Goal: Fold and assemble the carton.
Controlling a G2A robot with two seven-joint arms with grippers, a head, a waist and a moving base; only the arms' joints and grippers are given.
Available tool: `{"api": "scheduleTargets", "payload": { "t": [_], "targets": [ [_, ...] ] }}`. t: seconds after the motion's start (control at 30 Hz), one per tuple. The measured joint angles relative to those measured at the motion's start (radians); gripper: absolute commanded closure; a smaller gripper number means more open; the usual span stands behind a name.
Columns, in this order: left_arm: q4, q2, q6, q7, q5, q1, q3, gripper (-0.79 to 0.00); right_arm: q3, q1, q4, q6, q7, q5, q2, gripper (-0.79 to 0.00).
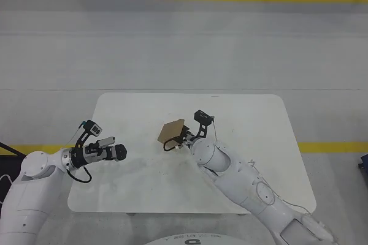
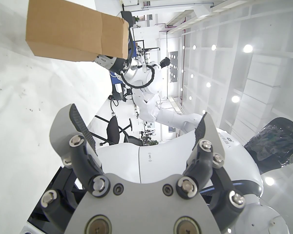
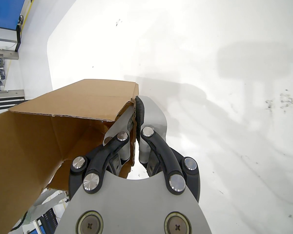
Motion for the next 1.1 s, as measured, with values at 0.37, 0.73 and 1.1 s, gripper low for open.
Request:
{"api": "scheduleTargets", "payload": {
  "t": [0.37, 0.73, 1.1],
  "targets": [
    [0.0, 0.0, 0.0, 0.0, 0.0, 0.0, 0.0, -0.785, 0.185, -0.233, -0.289, 0.107, 0.089, -0.209, 0.084, 0.0],
    [0.0, 0.0, 0.0, 0.0, 0.0, 0.0, 0.0, -0.785, 0.202, -0.253, -0.33, 0.216, 0.32, -0.384, 0.124, -0.369],
    [0.0, 0.0, 0.0, 0.0, 0.0, 0.0, 0.0, -0.785, 0.31, -0.298, -0.483, 0.148, 0.28, -0.319, 0.129, -0.206]
  ]
}}
